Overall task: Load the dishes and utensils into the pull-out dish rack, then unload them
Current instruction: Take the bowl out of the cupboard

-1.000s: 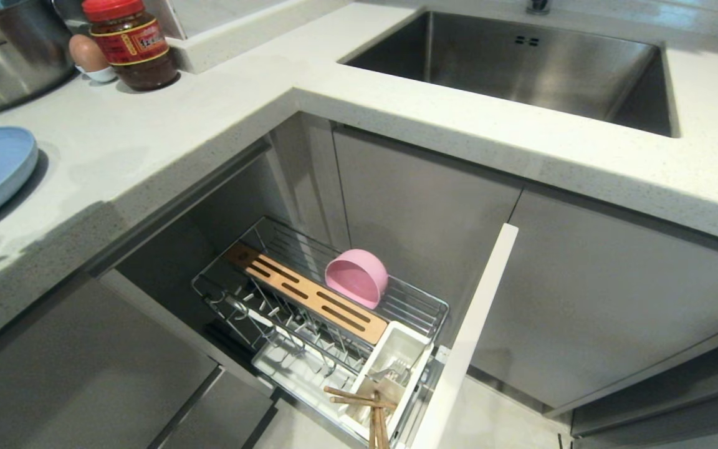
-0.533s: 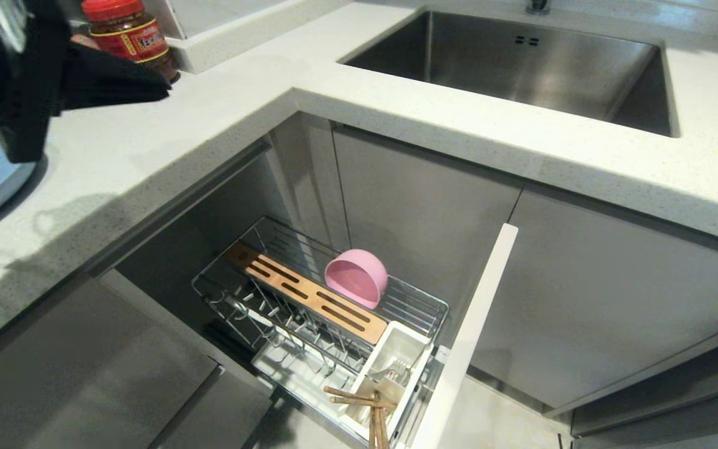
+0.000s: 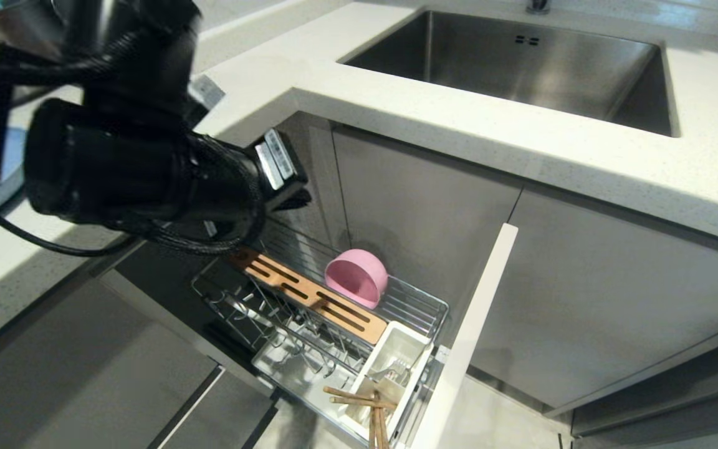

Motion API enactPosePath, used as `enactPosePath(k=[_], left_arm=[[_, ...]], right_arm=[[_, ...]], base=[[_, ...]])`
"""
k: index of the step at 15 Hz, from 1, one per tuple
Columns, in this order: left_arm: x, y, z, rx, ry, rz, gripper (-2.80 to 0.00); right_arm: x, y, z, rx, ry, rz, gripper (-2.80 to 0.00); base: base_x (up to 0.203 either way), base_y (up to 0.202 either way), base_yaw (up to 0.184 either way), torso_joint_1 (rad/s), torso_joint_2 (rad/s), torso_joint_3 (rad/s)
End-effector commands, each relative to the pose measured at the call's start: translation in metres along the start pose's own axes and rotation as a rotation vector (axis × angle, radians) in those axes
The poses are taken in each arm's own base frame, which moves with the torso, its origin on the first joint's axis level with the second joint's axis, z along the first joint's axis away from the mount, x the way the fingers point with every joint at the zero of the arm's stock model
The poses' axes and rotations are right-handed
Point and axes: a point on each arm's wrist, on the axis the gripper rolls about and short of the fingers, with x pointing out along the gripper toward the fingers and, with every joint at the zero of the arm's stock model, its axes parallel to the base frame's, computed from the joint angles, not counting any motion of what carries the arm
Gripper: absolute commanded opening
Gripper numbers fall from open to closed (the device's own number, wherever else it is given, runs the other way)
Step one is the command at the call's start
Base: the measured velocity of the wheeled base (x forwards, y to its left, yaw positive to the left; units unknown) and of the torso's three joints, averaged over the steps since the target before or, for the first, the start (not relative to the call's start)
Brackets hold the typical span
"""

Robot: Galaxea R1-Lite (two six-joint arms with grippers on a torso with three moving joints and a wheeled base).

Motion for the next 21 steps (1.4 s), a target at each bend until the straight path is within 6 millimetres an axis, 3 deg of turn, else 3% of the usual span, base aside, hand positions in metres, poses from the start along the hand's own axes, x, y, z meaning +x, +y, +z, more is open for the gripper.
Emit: enactPosePath(k=[1, 5, 10, 11, 16, 21], left_arm=[[0.049, 0.001, -0.024, 0.030, 0.086, 0.081, -2.80], [0.092, 0.007, -0.046, 0.050, 0.134, 0.135, -2.80], [0.130, 0.012, -0.064, 0.076, 0.148, 0.153, -2.80], [0.136, 0.013, -0.067, 0.079, 0.150, 0.161, 0.00], [0.160, 0.018, -0.077, 0.075, 0.145, 0.170, 0.00], [0.178, 0.019, -0.071, 0.077, 0.076, 0.122, 0.00]], right_arm=[[0.000, 0.000, 0.000, 0.001, -0.005, 0.000, -2.80], [0.000, 0.000, 0.000, 0.001, -0.005, 0.000, -2.80], [0.000, 0.000, 0.000, 0.001, -0.005, 0.000, -2.80], [0.000, 0.000, 0.000, 0.001, -0.005, 0.000, -2.80], [0.000, 0.000, 0.000, 0.001, -0.005, 0.000, -2.80], [0.000, 0.000, 0.000, 0.001, -0.005, 0.000, -2.80]], base=[[0.000, 0.000, 0.000, 0.000, 0.00, 0.000], [0.000, 0.000, 0.000, 0.000, 0.00, 0.000], [0.000, 0.000, 0.000, 0.000, 0.00, 0.000], [0.000, 0.000, 0.000, 0.000, 0.00, 0.000], [0.000, 0.000, 0.000, 0.000, 0.00, 0.000], [0.000, 0.000, 0.000, 0.000, 0.00, 0.000]])
